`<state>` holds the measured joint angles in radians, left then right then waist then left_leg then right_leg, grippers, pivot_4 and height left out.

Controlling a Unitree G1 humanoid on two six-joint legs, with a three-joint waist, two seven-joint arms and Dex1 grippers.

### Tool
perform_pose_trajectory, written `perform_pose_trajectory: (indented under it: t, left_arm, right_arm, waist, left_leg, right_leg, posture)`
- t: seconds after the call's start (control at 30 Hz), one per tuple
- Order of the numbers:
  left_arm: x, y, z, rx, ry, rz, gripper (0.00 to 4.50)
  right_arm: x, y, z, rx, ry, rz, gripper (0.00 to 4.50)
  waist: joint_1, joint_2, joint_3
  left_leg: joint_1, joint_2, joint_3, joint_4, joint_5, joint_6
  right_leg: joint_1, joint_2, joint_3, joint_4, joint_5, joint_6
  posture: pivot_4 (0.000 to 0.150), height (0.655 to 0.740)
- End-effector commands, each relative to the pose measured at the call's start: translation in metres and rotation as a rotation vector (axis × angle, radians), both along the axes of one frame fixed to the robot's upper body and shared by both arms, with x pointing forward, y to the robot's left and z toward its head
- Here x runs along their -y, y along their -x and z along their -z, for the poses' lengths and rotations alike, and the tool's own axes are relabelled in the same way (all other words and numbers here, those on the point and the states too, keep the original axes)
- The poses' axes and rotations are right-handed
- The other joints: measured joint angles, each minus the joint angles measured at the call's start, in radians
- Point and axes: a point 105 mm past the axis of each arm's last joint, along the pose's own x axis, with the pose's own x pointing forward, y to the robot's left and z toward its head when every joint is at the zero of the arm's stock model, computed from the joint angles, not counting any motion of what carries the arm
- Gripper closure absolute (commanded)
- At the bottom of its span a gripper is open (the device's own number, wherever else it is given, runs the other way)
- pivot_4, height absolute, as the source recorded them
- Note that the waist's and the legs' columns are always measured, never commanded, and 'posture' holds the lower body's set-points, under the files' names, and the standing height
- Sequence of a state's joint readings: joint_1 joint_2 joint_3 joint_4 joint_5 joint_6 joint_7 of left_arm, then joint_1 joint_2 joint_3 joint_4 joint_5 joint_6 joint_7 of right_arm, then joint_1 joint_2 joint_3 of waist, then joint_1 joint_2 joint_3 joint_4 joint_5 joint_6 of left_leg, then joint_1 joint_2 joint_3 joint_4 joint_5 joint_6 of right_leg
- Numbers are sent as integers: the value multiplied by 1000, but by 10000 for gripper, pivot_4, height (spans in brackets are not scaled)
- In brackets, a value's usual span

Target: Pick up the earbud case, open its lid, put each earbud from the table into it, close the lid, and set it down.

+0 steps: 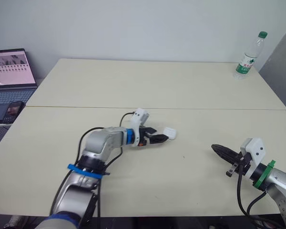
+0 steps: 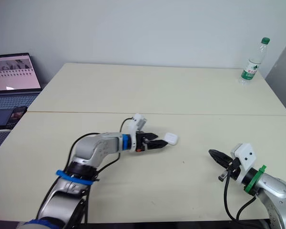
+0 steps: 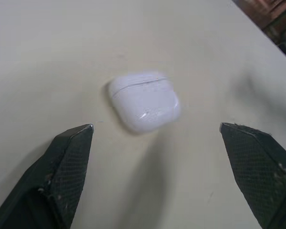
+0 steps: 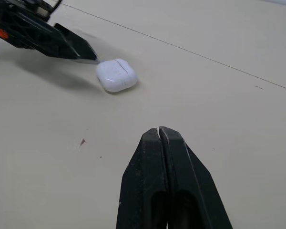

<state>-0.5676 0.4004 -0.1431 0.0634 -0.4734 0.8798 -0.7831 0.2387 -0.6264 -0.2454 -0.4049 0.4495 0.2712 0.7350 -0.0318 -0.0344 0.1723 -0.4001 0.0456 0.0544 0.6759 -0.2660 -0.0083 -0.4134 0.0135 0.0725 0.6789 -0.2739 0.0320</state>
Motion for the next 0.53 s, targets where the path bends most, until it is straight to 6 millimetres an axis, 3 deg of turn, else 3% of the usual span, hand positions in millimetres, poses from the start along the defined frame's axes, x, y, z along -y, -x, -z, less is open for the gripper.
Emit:
perform_pose_trajectory:
  t: [0.03,0.07,0.17,0.33,0.53]
  left_arm:
    - [-13,11,-28,177,28,18,416]
    - [-19,14,-31,214,31,7,416]
    - [-36,26,-27,275,13,-33,0]
    - [-56,47,-15,399,-38,-53,0]
    - [-70,68,7,403,-92,-31,0]
  right_arm:
    - [11,4,-1,16,40,-9,45000]
    - [13,6,1,-5,48,-25,45000]
    - [21,8,4,-27,48,-27,39066]
    - [28,10,17,-39,91,-32,22143]
    - [30,10,26,-58,89,-32,327]
  waist:
    - [2,0,0]
    - [2,0,0]
    - [2,0,0]
    - [2,0,0]
    - [2,0,0]
  left_leg:
    - [0,0,0,0,0,0]
    - [0,0,0,0,0,0]
    - [0,-1,1,0,0,0]
    - [2,-1,0,0,0,0]
    - [2,0,0,0,0,0]
  right_leg:
    - [0,-1,0,0,0,0]
    - [0,-3,0,0,0,0]
    - [1,-6,0,-1,0,0]
    - [2,-6,-1,-1,-1,-1]
    - [2,-6,-1,0,-1,-2]
  posture:
    - [1500,7362]
    - [1500,7362]
    - [1500,7362]
    - [1500,7362]
    - [1500,7362]
